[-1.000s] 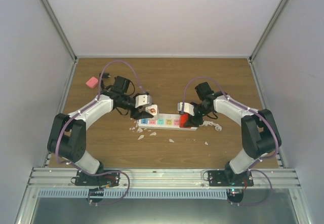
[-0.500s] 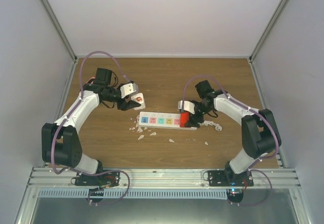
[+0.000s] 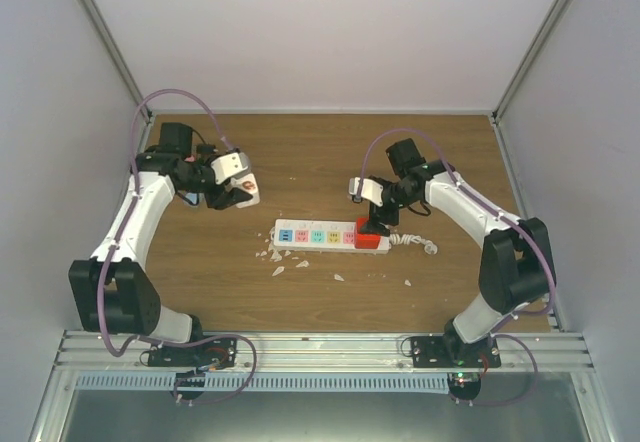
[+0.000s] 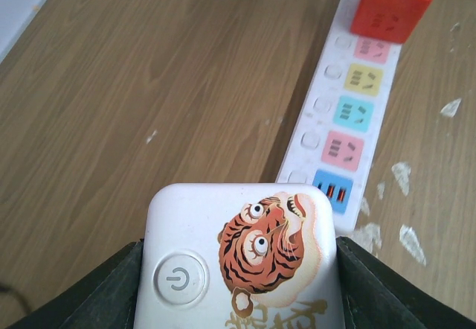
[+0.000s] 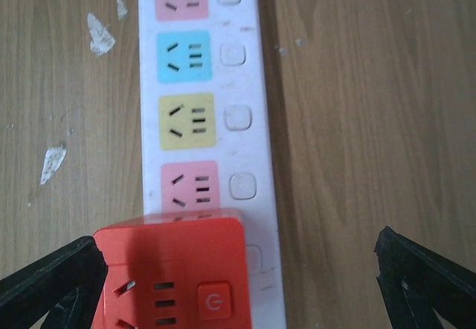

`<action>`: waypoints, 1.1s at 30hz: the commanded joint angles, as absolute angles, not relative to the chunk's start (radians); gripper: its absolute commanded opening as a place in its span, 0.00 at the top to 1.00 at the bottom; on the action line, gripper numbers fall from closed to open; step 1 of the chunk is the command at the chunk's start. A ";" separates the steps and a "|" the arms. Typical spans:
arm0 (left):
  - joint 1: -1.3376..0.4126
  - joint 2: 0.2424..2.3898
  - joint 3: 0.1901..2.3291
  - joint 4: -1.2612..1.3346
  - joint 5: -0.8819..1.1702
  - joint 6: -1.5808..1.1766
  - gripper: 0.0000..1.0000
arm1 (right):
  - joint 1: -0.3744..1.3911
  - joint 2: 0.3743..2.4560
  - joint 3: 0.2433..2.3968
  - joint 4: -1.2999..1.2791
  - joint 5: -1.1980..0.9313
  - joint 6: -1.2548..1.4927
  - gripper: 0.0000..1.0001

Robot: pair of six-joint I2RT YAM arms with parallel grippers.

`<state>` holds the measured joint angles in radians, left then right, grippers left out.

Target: Pull the plug off the socket

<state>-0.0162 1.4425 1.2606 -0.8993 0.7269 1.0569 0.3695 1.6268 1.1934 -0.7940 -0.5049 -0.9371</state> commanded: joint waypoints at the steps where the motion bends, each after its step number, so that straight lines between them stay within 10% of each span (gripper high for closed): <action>1: 0.051 1.397 1.330 -1.042 0.633 1.143 0.64 | 0.364 1.595 1.248 -0.811 -0.547 -0.914 0.00; 33: 0.300 1.718 1.410 -1.180 -0.146 1.463 0.59 | 0.364 1.652 1.301 -0.784 -0.564 -0.871 0.00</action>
<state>0.2939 1.6695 1.3960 -1.1995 -0.0406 1.4742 0.3695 1.6321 1.2758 -0.8059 -0.5579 -0.8883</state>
